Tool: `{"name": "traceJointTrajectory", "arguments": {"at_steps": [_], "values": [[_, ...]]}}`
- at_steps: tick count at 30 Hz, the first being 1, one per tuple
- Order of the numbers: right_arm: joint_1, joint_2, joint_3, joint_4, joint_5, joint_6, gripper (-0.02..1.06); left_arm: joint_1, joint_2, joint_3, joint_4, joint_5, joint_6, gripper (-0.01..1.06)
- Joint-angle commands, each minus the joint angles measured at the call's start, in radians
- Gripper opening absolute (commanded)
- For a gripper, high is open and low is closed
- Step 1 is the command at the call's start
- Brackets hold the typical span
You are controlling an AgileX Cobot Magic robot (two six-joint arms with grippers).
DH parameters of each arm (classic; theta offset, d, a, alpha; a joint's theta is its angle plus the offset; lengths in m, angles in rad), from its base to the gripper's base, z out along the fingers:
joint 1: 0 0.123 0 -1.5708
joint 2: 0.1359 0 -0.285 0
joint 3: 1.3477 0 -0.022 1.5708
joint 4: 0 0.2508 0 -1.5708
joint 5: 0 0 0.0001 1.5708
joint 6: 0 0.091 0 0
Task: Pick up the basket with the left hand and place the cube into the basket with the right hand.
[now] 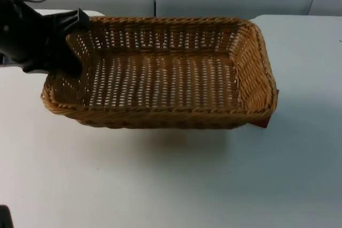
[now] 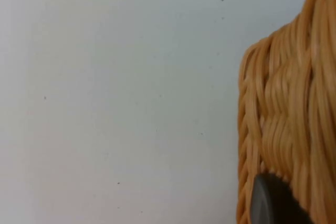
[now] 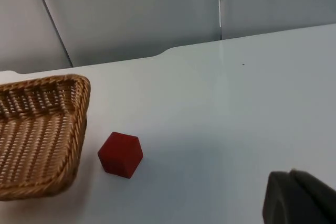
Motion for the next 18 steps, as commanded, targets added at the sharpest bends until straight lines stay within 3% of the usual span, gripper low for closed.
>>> {"name": "traceJointTrajectory", "arguments": {"at_steps": [1, 6, 18], "values": [[-0.008, -0.003, 0.004, 0.007, -0.014, -0.003, 0.00, -0.004, -0.043, -0.012, 0.018, 0.028, -0.050, 0.00], [-0.008, -0.003, 0.004, 0.007, -0.014, -0.003, 0.00, -0.002, -0.099, -0.012, 0.121, 0.072, -0.105, 0.00], [-0.008, -0.003, 0.004, 0.007, -0.014, -0.003, 0.00, -0.002, -0.105, -0.012, 0.117, 0.082, -0.101, 0.00]]}}
